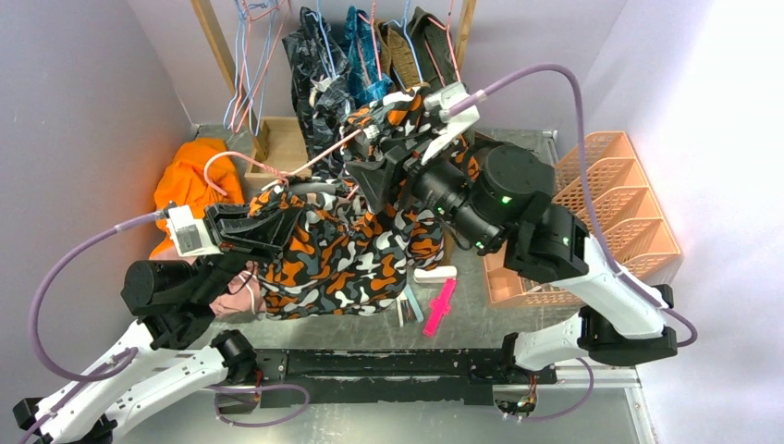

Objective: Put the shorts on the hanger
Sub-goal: Hang the shorts on the hanger.

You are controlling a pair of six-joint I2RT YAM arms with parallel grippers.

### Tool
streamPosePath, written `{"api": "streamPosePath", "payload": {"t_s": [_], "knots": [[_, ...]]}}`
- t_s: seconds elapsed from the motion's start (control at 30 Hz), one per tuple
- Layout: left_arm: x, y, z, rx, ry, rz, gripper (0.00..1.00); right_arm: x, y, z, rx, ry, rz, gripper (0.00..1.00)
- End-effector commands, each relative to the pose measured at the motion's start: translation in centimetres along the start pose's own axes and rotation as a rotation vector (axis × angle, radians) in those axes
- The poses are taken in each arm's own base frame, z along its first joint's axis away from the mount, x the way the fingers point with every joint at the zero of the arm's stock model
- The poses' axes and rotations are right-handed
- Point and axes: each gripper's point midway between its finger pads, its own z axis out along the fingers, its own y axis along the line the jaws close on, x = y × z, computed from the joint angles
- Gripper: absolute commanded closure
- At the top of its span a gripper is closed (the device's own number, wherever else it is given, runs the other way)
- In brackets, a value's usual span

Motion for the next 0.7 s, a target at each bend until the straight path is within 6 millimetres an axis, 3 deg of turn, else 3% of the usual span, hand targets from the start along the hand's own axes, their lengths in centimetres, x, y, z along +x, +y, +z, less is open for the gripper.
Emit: {"api": "streamPosePath", "payload": {"t_s": [0.0, 0.1, 0.23, 0.43, 0.53, 0.67], "knots": [[-1.5, -0.1, 0.0, -0.003, -0.052, -0.002, 0.93, -0.9, -1.6, 0.6, 0.117, -0.034, 0.027, 0.36], [-1.2, -0.2, -0.1, 0.004, -0.04, -0.004, 0.93, -0.6, -1.9, 1.0, 0.146, -0.031, 0.025, 0.61], [-0.4, -0.1, 0.0, 0.002, 0.001, -0.004, 0.93, -1.1, 0.6, 1.2, 0.005, -0.036, 0.031, 0.99], [1.0, 0.0, 0.2, 0.002, 0.053, -0.008, 0.93, -1.2, 6.2, 1.4, -0.273, 0.034, 0.055, 1.0], [0.9, -0.3, 0.3, 0.015, 0.057, -0.005, 0.93, 2.0, 7.7, 1.9, -0.332, 0.164, 0.04, 1.0], [0.3, -0.5, -0.1, 0.023, 0.064, 0.014, 0.93, 7.8, 7.2, 1.7, -0.315, 0.363, -0.029, 1.0]]}}
